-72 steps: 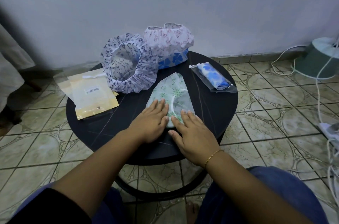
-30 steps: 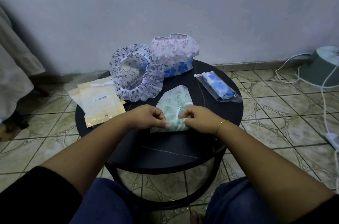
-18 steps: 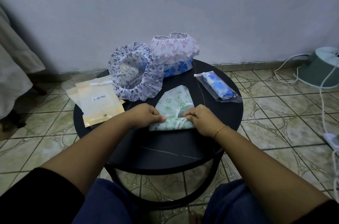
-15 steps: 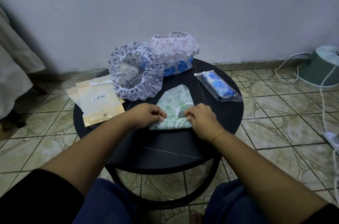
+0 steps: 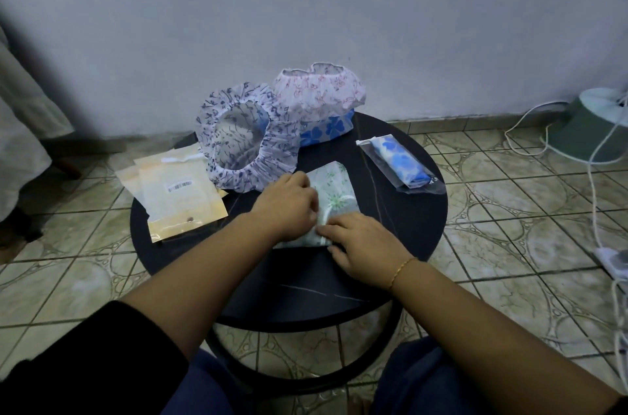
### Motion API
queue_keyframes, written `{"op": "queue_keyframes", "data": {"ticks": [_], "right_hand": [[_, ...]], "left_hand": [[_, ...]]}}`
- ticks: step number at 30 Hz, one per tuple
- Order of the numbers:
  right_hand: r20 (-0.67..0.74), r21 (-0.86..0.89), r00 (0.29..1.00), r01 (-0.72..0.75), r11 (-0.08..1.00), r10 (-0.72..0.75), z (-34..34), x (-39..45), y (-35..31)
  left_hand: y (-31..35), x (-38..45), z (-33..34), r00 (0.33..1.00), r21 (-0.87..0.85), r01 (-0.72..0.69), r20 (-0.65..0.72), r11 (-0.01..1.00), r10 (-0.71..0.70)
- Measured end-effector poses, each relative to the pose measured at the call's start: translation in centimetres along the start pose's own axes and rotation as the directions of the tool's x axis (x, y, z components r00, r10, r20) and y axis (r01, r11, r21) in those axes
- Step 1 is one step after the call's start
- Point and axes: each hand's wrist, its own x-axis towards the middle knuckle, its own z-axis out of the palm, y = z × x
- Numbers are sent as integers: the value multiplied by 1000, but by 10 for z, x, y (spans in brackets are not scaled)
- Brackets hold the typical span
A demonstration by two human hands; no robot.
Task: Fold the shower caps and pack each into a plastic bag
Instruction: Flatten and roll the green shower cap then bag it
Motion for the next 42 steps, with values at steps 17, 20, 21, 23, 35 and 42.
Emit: {"op": "queue_keyframes", "data": {"ticks": [17,20,21,23,35,42], "right_hand": [[33,61,994,99,993,-101,-3,2,16],[47,132,996,68,989,-74,-4,3,19],[59,154,997,47,987,-56,-5,3,20],[80,167,996,27,985,-41,-7,7,22],[239,333,970,-132,934,52,-27,41,27],[233,341,958,-240,909,165,-25,51,30]], "left_hand": [[3,27,36,950,-224,-84,276,971,146],[1,30,37,953,-279,-48,276,959,128],[0,30,38,955,-357,-5,276,934,111],[-6,31,36,966,-593,116,253,796,48],[-11,38,6,984,-280,-103,114,954,139],[-27,40,-15,912,-568,219,408,793,41]]}}
